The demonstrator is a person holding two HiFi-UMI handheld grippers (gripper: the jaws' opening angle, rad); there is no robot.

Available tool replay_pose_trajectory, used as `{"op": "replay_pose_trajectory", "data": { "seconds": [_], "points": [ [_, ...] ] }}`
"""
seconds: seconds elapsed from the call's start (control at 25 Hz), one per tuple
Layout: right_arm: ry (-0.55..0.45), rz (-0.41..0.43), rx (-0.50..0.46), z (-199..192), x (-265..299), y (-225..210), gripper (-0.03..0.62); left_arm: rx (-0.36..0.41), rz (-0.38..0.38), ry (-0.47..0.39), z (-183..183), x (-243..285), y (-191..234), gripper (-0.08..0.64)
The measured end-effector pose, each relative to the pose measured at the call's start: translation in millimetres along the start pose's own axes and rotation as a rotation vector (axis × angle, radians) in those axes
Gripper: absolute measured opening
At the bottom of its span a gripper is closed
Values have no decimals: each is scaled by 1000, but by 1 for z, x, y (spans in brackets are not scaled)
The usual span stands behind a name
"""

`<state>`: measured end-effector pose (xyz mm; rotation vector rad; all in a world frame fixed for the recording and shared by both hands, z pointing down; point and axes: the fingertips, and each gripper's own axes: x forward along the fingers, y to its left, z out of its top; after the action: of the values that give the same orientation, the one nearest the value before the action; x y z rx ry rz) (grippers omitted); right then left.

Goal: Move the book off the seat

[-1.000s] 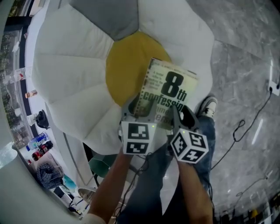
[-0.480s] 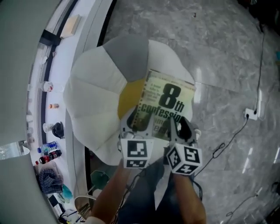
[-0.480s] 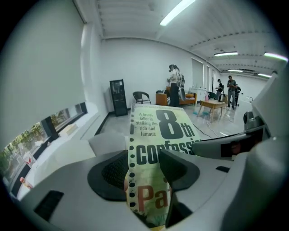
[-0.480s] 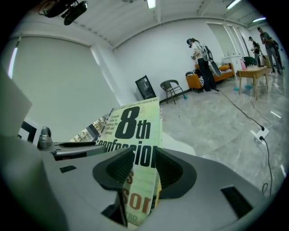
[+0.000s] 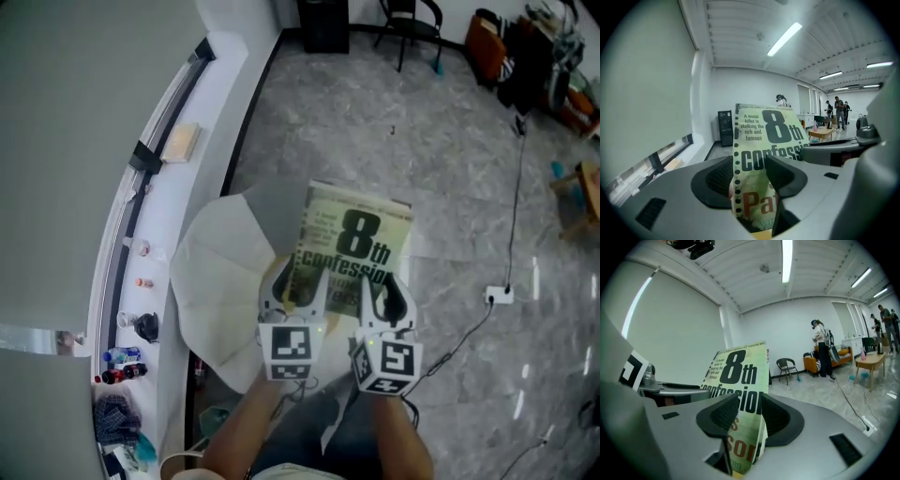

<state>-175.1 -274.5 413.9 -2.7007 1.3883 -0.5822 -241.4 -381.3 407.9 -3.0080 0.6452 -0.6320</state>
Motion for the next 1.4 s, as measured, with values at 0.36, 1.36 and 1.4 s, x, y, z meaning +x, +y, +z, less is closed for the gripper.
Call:
{"op": "replay_pose_trajectory", "data": {
  "seconds": [0.36, 1.36, 1.4],
  "points": [
    [-210, -126, -79, 147, -62, -40, 164, 65, -98, -234, 154, -23, -57, 227],
    [-437, -713, -157, 314, -315, -464, 164, 203, -637, -480, 359, 33, -560, 227],
    [-441, -723, -155, 314, -320, -471, 164, 212, -649, -480, 359, 34, -570, 227]
  ]
}}
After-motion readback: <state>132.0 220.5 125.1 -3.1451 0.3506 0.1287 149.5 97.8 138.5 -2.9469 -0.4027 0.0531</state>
